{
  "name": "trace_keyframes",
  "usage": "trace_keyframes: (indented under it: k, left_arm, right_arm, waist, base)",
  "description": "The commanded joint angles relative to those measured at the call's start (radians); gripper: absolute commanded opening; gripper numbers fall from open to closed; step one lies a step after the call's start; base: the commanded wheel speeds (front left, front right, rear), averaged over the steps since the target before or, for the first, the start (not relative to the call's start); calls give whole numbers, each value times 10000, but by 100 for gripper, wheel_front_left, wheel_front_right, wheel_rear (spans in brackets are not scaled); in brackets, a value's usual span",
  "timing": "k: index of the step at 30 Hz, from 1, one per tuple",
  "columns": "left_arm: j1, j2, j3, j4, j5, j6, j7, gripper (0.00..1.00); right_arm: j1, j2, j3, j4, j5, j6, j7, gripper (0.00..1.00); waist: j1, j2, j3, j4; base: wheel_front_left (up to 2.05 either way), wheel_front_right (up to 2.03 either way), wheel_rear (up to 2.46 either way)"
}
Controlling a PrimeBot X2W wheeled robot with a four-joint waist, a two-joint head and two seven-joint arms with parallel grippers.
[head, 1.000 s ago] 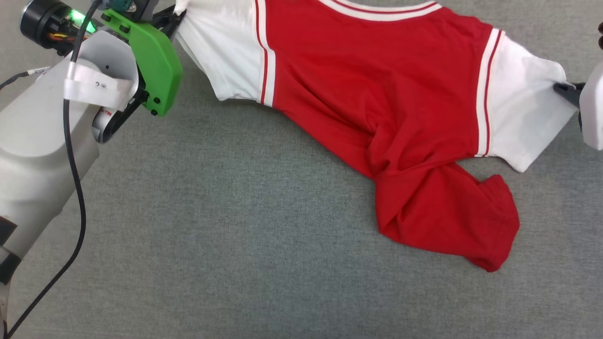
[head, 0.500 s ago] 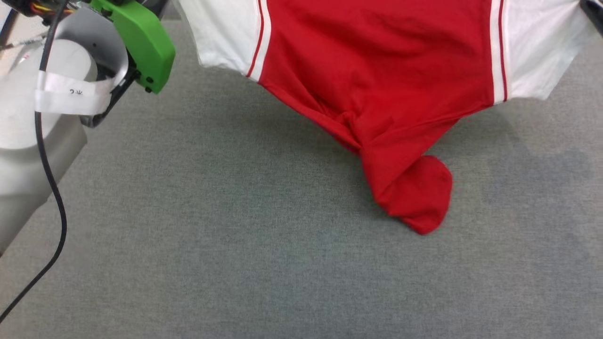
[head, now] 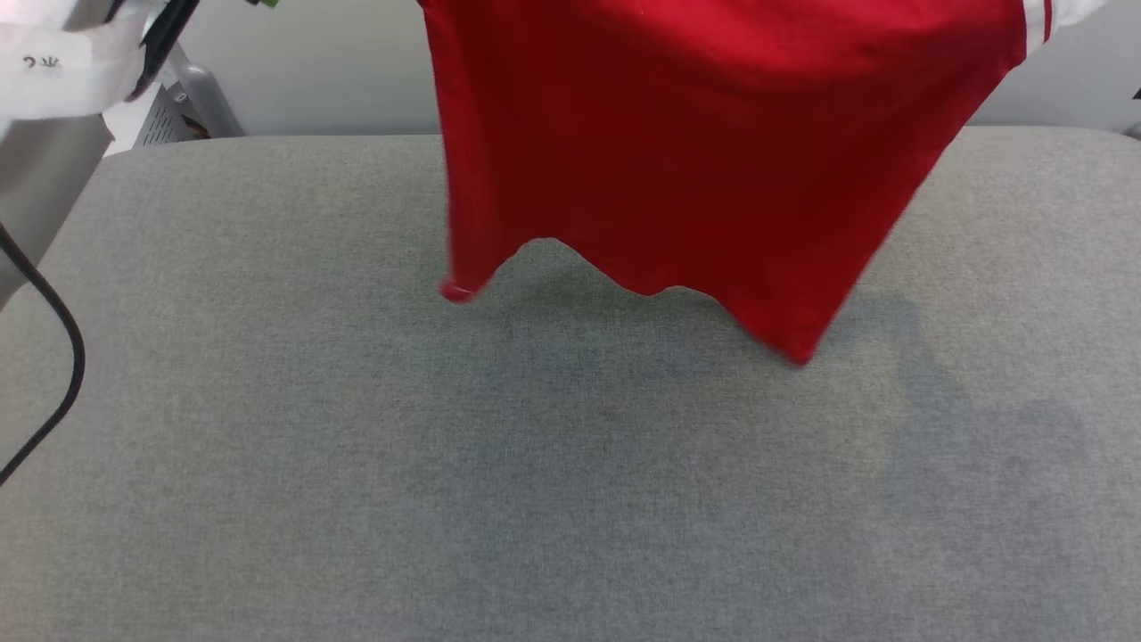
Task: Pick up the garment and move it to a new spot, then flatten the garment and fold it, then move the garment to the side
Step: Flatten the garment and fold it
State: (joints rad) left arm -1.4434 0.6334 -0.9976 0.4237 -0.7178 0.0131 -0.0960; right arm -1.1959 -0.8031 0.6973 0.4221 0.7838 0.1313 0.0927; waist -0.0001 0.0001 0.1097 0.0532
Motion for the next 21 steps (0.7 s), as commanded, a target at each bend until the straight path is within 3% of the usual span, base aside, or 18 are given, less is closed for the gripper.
trace_keyframes:
  k: [1,8,21]
  left_arm:
    - [-263,-61,61,84,88,32,14,0]
    - [-1128,-196,239,415,101,-120,138,0]
    - [-3556,-883,782,2166,467,-175,-539,0]
  right_arm:
    - [-251,144,-44,-39,-101,-6,13,0]
    - [-1262,524,-128,281,-444,-6,173,0]
    - [-4920,1497,-104,2365,-1454,-6,-103,0]
  waist:
    - [1,-1,36,-97]
    - [1,-1,752,-229]
    - [1,-1,3577,-378]
  base:
    - [0,0,0]
    - [0,0,0]
    - [0,0,0]
